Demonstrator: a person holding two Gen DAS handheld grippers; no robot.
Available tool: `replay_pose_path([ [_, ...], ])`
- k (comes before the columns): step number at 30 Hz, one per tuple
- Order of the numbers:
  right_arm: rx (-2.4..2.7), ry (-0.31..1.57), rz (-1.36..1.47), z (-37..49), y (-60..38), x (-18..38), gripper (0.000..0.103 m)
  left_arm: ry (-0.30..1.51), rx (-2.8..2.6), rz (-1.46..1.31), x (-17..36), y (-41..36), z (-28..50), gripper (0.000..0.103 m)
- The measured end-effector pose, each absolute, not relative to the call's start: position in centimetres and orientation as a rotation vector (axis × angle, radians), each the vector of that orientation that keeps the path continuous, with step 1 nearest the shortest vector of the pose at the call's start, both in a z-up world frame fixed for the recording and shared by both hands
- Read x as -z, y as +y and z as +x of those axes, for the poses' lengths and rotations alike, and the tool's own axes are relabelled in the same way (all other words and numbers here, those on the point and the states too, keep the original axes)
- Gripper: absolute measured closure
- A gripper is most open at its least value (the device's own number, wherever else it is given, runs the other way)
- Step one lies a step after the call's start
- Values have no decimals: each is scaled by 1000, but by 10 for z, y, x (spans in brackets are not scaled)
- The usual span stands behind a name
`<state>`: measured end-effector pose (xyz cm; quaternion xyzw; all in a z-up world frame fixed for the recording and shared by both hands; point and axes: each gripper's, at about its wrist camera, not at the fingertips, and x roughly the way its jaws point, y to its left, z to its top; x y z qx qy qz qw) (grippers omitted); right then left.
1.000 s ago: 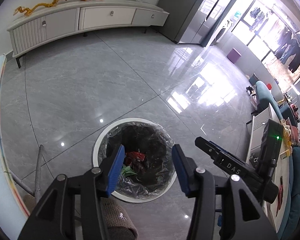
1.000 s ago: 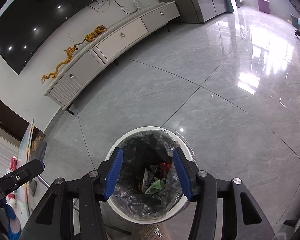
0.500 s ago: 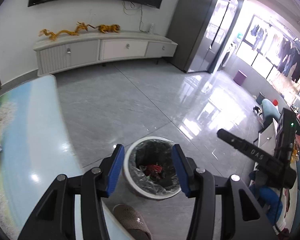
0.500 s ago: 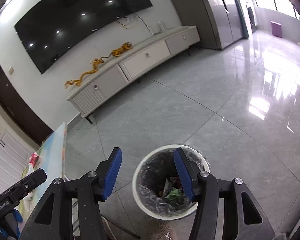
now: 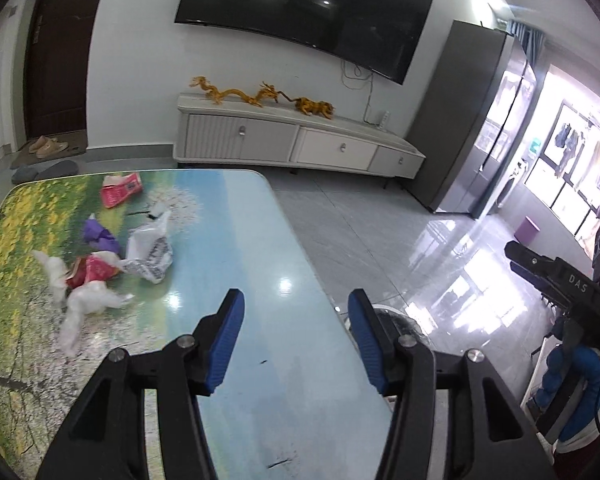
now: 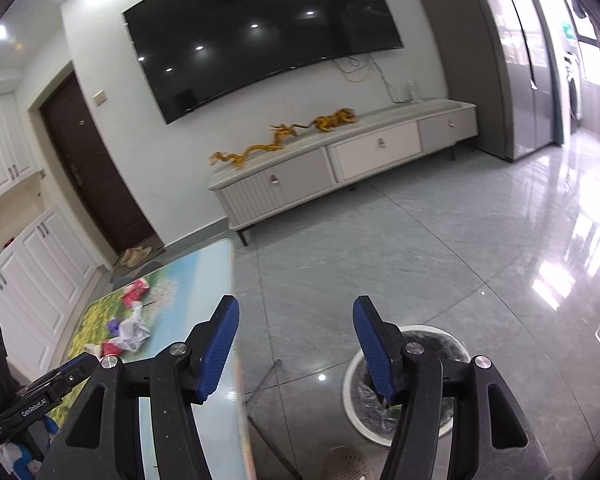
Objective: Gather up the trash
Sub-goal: 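Move both open tools back to the table, then grasp the pink tissue box with the left tool while the right grasps the white printed bag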
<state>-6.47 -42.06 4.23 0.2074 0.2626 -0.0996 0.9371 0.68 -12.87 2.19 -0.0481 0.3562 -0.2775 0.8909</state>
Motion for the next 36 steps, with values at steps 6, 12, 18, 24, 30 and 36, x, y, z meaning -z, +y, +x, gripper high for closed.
replay_pose_path([
  [6, 106, 537, 371, -48, -385, -50, 43, 723, 450, -141, -16, -56, 7, 49],
  [12, 29, 550, 348, -38, -360, -48, 41, 736, 332, -196, -7, 6, 15, 49],
  [18, -44, 579, 344, -13, -340, -43, 40, 747, 269, -189, -8, 35, 26, 49],
  [24, -130, 615, 327, 22, -313, -35, 36, 767, 249, -163, -7, 48, 59, 41],
  [30, -222, 686, 311, 70, -283, -12, 33, 815, 257, -125, -1, 44, 112, 40],
  [36, -338, 766, 273, 116, -247, 14, 29, 843, 295, -19, -3, 21, 183, 32],
])
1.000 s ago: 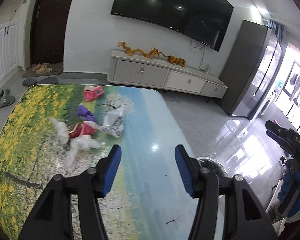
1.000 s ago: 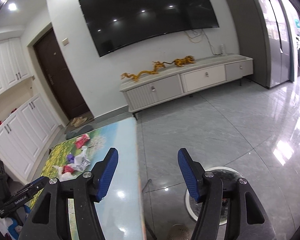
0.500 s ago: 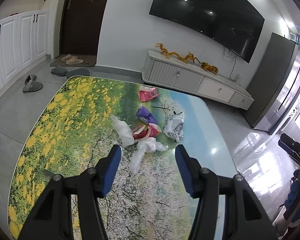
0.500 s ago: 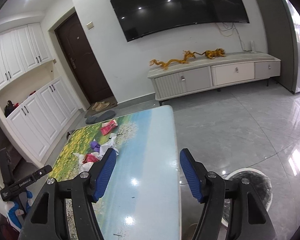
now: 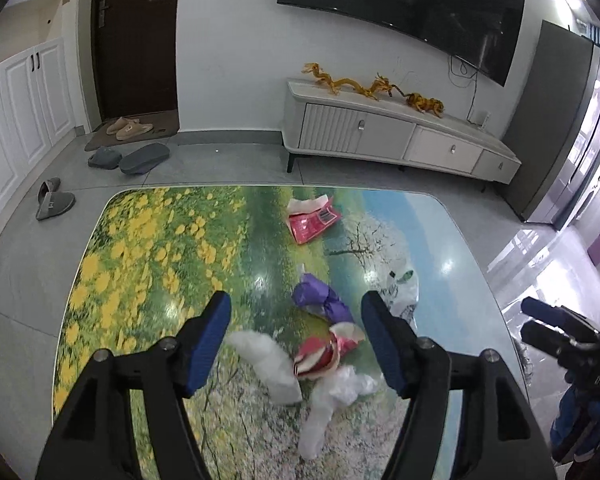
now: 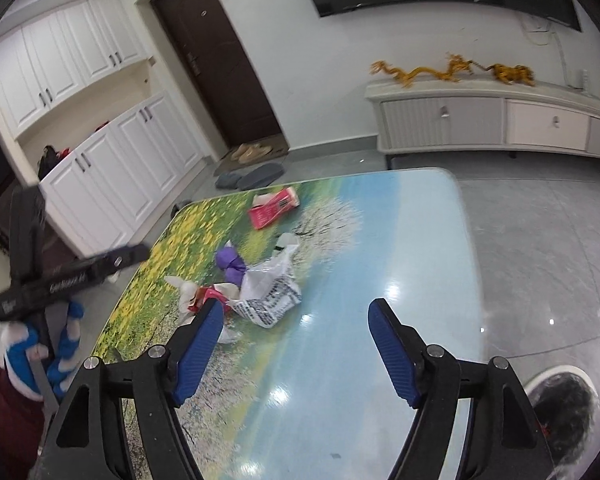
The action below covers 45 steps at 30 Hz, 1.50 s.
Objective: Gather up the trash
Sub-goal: 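Grasp the pink tissue box with the left tool while the right grasps the white printed bag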
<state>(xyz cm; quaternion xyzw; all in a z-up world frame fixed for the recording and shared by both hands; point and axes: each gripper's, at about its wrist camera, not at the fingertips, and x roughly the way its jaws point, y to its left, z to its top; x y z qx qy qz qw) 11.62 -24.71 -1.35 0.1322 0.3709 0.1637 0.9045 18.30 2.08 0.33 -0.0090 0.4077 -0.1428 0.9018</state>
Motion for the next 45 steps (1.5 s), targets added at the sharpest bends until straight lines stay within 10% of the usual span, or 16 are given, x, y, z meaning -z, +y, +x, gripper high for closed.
replay_pose_path([
  [16, -495, 855, 341, 204, -212, 66, 27, 922, 439, 242, 54, -66, 350, 32],
  [31, -506, 883, 327, 213, -201, 81, 37, 941, 488, 359, 87, -83, 356, 32],
  [38, -512, 873, 313, 210, -197, 84, 52, 971, 487, 333, 96, -78, 355, 65],
  [45, -503, 863, 337, 205, -205, 83, 65, 957, 483, 295, 87, -74, 343, 73],
])
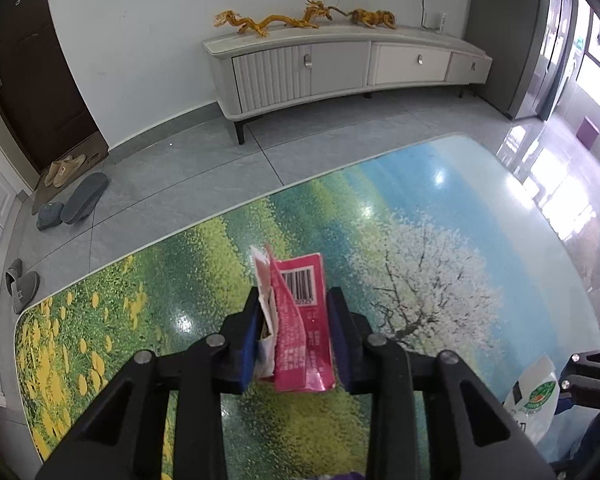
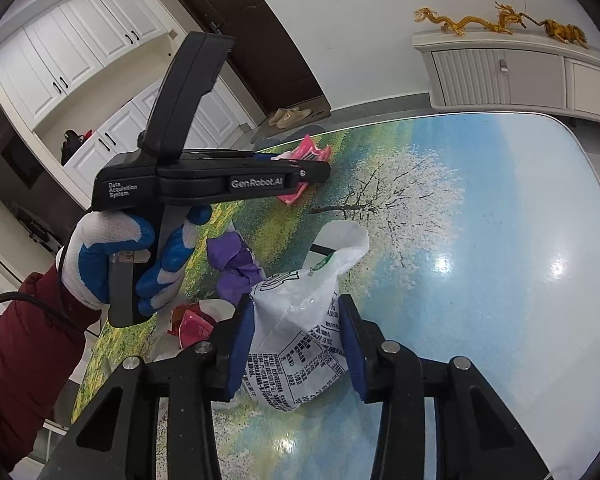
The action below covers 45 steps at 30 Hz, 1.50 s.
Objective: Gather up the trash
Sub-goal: 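Grasp the pink tissue box with the left tool while the right grasps the white printed bag, then carry the pink tissue box and white printed bag over the trash bin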
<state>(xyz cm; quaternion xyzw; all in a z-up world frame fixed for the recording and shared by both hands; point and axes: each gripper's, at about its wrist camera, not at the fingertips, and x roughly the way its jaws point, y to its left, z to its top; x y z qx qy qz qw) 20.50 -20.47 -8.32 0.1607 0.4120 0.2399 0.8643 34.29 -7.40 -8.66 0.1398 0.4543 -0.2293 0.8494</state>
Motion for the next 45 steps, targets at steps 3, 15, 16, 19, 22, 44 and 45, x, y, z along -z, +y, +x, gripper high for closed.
replay_pose_path([
  [3, -492, 846, 346, 194, -210, 76, 66, 932, 481, 251, 69, -68, 333, 73],
  [15, -425, 725, 419, 121, -239, 22, 67, 804, 530, 69, -10, -43, 224, 73],
  [16, -419, 717, 426, 112, -242, 18, 67, 799, 534, 55, -13, -43, 213, 73],
  [19, -398, 698, 438, 91, -248, 9, 67, 786, 544, 0, -22, -38, 182, 73],
  [22, -377, 678, 447, 71, -252, 1, 67, 771, 557, -40, -27, -36, 157, 73],
  [44, -212, 541, 480, -26, -308, -39, 67, 704, 673, -174, -53, -62, 60, 73],
  [45, -204, 534, 488, -29, -313, -39, 67, 705, 679, -176, -54, -65, 60, 73],
])
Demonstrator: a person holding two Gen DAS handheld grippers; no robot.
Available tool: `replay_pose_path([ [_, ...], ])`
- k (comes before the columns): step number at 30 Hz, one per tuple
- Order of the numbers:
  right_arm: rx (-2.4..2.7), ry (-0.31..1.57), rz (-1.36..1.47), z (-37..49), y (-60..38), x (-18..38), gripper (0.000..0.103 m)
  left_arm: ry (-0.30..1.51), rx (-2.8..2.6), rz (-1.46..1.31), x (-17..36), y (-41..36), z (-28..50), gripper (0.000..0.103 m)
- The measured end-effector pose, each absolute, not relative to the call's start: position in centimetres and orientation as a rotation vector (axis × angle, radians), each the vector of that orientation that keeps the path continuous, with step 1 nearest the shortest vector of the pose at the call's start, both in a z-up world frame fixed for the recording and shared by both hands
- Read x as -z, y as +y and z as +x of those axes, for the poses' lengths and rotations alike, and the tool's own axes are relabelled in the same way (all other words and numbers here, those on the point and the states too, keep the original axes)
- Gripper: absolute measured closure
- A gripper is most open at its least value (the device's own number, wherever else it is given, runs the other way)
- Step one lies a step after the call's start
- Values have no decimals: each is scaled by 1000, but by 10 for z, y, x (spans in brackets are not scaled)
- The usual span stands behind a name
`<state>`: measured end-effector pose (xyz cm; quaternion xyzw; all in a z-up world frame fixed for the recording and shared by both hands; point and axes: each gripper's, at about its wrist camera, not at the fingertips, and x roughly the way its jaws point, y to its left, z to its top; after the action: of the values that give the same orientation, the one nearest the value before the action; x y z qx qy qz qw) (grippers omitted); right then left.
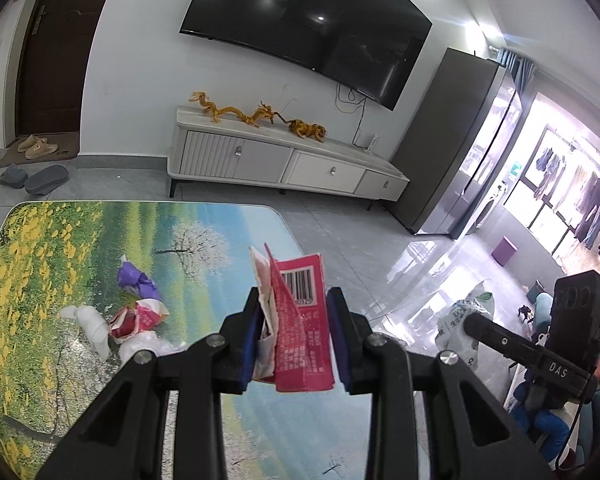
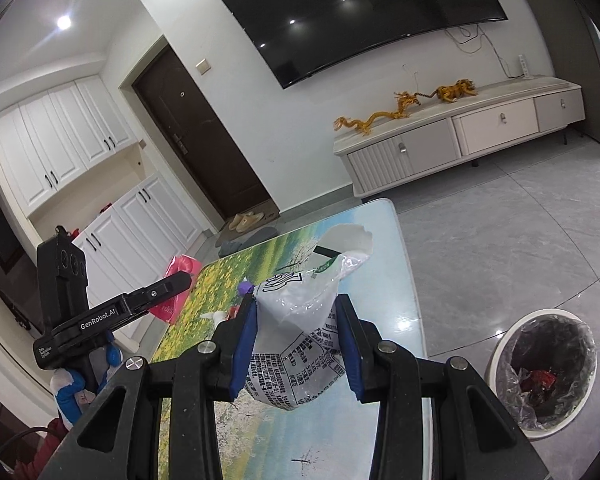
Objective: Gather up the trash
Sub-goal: 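Carry the pink tissue box and white printed bag over the trash bin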
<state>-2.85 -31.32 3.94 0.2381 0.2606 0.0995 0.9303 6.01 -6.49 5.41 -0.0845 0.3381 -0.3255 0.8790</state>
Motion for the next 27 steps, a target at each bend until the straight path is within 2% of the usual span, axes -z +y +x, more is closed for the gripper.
replay_pose_path([
  [7, -126, 499, 543, -48, -353, -33, 67, 726, 744, -172, -56, -112, 57, 73],
  [15, 9, 500, 629, -57, -420, -2, 67, 802, 842, -134, -39, -202, 63, 73],
  [27, 244, 602, 771, -64, -526, 81, 67, 984, 968, -4, 28, -371, 73, 73],
])
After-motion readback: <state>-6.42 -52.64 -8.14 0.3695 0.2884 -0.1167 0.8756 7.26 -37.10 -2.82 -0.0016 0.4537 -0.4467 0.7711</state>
